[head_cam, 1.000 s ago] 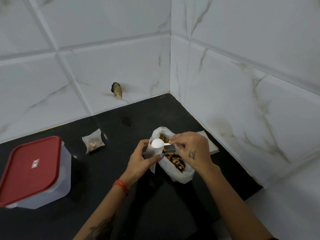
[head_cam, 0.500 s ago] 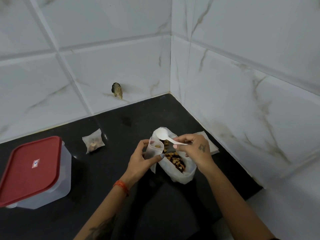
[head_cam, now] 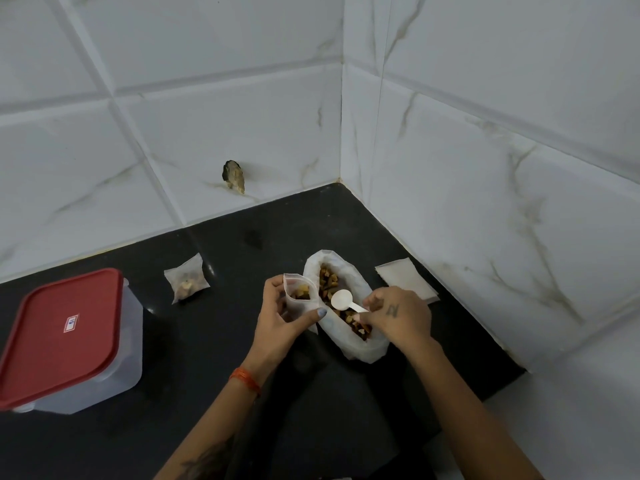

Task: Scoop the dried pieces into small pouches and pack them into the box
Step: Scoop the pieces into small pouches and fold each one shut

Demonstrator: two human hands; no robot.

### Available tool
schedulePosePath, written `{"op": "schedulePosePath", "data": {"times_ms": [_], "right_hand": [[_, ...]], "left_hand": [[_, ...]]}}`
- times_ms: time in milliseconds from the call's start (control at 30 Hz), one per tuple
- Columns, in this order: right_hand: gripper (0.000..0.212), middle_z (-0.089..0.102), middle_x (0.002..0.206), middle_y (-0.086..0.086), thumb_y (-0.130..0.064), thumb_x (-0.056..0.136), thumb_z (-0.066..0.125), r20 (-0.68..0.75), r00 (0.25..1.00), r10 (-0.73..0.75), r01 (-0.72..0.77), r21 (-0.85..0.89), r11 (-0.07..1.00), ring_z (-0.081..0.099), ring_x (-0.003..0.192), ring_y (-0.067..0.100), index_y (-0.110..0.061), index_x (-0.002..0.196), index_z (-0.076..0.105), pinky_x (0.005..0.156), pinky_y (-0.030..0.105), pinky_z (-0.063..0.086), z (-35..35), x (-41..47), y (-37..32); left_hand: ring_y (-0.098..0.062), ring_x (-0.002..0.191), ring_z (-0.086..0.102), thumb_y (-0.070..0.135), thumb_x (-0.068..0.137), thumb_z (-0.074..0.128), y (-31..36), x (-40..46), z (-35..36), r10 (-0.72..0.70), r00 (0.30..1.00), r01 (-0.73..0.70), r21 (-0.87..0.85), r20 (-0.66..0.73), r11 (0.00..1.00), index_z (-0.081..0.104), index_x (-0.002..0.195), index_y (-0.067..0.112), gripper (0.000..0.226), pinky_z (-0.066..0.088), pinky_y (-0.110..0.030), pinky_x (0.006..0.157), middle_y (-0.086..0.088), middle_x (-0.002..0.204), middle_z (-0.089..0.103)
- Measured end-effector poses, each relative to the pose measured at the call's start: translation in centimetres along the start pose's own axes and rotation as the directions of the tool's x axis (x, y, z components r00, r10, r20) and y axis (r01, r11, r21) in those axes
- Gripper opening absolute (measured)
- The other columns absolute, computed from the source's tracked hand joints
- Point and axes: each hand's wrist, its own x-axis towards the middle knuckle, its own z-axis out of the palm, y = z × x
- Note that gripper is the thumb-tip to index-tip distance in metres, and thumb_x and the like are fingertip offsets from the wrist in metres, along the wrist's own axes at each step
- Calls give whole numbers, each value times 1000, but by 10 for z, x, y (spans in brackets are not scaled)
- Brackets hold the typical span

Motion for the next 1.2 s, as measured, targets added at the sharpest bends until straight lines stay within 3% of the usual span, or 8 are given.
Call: {"op": "schedulePosePath", "data": {"times_ms": [67,167,333,467,667,800,1000,1200], "right_hand": [[35,68,104,-10,-45,80,69,-125,980,-153,162,65,985,62,93,8,-30,111,66,76,20,45,-3,-5,-8],[29,68,97,-16,-47,75,73,-207,910,-359,414,411,812,62,86,-1,-33,100,67,73,17,51,-8,-11,-25],[17,66,90,-8,-33,77,74,-187,803,-566,595,299,746,60,82,3,-22,88,68,67,11,45,11,-10,-46],[6,69,83,-3,-17,79,73,-235,829,-508,558,417,717,65,77,7,-15,83,70,68,17,53,11,-4,-45],[14,71,90,-3,-4,83,67,-114,867,-485,434,652,622,68,82,6,-13,94,67,73,17,53,0,-5,-47],[31,69,104,3,-10,83,70,-42,906,-420,280,804,525,68,94,12,-19,111,61,82,25,55,3,-8,-53],[11,71,79,1,-18,82,72,25,947,-321,155,839,522,68,80,14,-9,88,70,77,28,51,15,-9,-60],[10,73,85,6,-15,83,70,109,942,-318,35,909,416,70,82,13,-10,91,72,72,20,52,11,-17,-64]], "left_hand": [[-16,103,62,32,58,83,1,0,0,29,999,-29,0,-15,1000,46,111,26,65,53,-33,87,7,106,63],[-16,100,63,36,58,82,1,-1,0,41,998,-39,33,-39,999,44,111,27,66,53,-34,86,10,103,62],[-17,97,64,35,60,77,4,-3,1,30,1000,-31,93,6,995,41,112,28,64,56,-36,81,4,106,63],[-9,99,63,29,59,83,15,-4,-10,-11,998,7,68,54,998,46,111,25,64,51,-20,80,3,109,65],[-14,80,67,2,87,60,29,-7,-27,32,999,-33,-117,-12,993,62,94,4,8,53,-22,72,-4,83,71],[-17,76,64,8,86,59,34,-11,-24,10,997,-23,-166,-81,986,65,92,6,9,54,-30,69,-7,80,69],[-19,74,65,12,85,60,38,-16,-23,-42,996,24,-211,-84,977,66,87,10,7,56,-33,65,-6,77,69],[-21,81,69,11,87,60,42,-16,-25,-72,993,55,-177,-89,983,69,91,9,10,56,-29,67,-11,89,72]]}}
